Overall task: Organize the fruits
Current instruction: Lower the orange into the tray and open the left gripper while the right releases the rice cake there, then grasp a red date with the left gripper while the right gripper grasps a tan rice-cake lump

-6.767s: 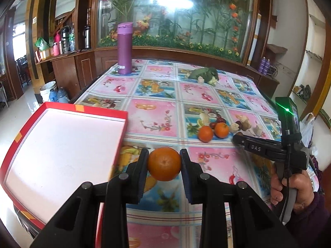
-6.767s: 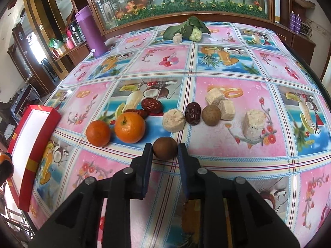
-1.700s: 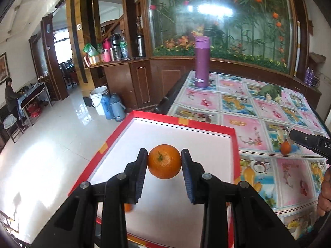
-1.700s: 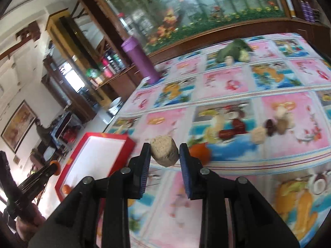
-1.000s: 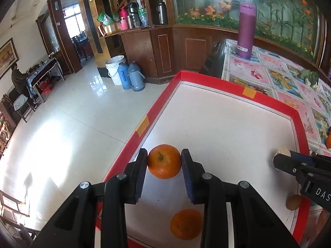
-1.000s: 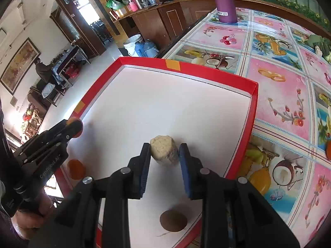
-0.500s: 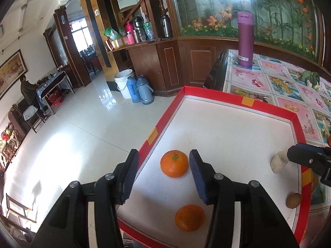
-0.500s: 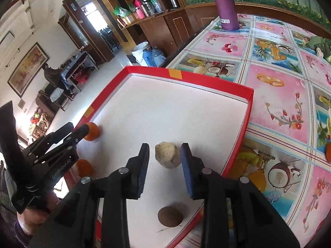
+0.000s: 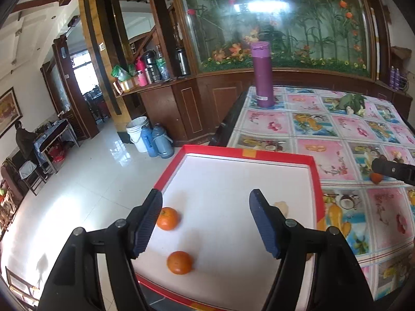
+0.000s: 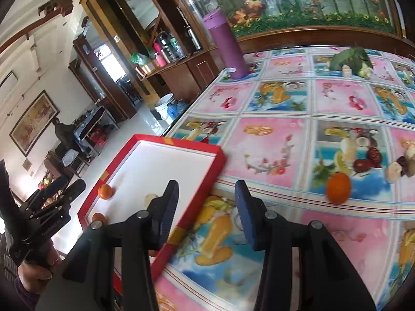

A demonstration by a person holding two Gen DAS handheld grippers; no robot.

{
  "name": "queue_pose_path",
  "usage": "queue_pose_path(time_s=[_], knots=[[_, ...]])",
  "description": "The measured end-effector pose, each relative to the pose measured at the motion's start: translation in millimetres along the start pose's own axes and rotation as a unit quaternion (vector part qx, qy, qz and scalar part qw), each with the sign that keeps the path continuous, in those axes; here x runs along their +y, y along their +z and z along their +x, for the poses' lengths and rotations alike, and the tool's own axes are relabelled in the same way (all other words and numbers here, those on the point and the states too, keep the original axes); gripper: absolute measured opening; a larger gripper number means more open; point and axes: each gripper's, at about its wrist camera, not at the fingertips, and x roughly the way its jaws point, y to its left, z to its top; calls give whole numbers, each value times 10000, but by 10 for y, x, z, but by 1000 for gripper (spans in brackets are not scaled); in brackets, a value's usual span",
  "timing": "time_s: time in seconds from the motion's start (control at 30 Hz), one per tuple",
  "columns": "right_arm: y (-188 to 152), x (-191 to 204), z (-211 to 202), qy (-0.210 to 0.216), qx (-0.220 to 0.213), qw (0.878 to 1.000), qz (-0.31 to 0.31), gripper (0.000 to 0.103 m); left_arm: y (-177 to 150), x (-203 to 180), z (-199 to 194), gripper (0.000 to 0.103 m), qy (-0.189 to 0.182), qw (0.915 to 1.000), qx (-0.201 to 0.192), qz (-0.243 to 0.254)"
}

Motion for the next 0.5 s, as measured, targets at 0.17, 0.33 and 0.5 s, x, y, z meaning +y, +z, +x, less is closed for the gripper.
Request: queue_pose_path(time_s=[0.17, 0.33, 0.5], knots=[[-29, -742, -598, -422, -329, 9975, 468, 47, 6, -502, -97, 73, -613, 9975, -24, 348], [-127, -1567, -1184, -919, -603, 9875, 1129, 47, -8, -1055, -151, 73, -1155, 9901, 44, 802], [-114, -2047, -1354, -1162, -499, 9808, 1481, 47, -42, -1465, -220, 73, -1481, 9824, 114, 1130]])
